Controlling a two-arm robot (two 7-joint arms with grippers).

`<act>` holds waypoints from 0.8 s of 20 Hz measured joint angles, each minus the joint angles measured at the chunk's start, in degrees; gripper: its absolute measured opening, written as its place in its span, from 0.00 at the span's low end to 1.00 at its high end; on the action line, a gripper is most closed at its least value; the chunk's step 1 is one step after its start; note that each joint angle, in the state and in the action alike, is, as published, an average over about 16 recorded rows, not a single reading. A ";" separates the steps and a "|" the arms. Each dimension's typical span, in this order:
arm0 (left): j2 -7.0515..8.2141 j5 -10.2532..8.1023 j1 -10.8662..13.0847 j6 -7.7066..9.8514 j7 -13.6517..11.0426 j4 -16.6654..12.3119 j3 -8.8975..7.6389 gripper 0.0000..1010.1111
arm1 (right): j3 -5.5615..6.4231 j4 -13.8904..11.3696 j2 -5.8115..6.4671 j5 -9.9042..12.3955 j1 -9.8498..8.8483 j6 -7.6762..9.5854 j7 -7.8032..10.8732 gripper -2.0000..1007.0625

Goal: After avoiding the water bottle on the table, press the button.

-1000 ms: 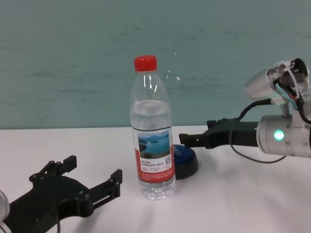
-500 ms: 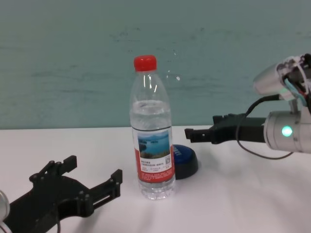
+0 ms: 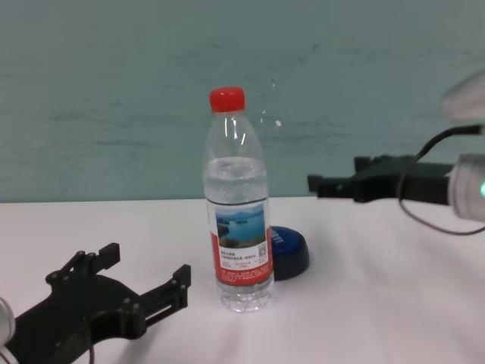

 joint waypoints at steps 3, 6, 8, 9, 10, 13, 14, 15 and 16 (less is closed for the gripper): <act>0.00 0.00 0.00 0.00 0.00 0.00 0.00 0.99 | 1.18 -4.91 1.55 1.66 -2.60 0.64 -0.34 1.00; 0.00 0.00 0.00 0.00 0.00 0.00 0.00 0.99 | 2.39 -9.72 3.08 3.49 -5.22 1.22 -0.62 1.00; 0.00 0.00 0.00 0.00 0.00 0.00 0.00 0.99 | 3.18 -12.75 4.09 4.73 -6.96 1.53 -0.80 1.00; 0.00 0.00 0.00 0.00 0.00 0.00 0.00 0.99 | 3.56 -14.23 4.59 5.34 -7.84 1.66 -0.89 1.00; 0.00 0.00 0.00 0.00 0.00 0.00 0.00 0.99 | 3.95 -15.68 5.08 5.96 -8.73 1.76 -0.98 1.00; 0.00 0.00 0.00 0.00 0.00 0.00 0.00 0.99 | 5.23 -19.93 6.52 7.88 -11.64 1.88 -1.33 1.00; 0.00 0.00 0.00 0.00 0.00 0.00 0.00 0.99 | 5.65 -21.22 6.96 8.48 -12.60 1.85 -1.46 1.00; 0.00 0.00 0.00 0.00 0.00 0.00 0.00 0.99 | 6.08 -22.49 7.39 9.09 -13.62 1.79 -1.63 1.00; 0.00 0.00 0.00 0.00 0.00 0.00 0.00 0.99 | 6.53 -23.70 7.79 9.65 -14.68 1.63 -1.86 1.00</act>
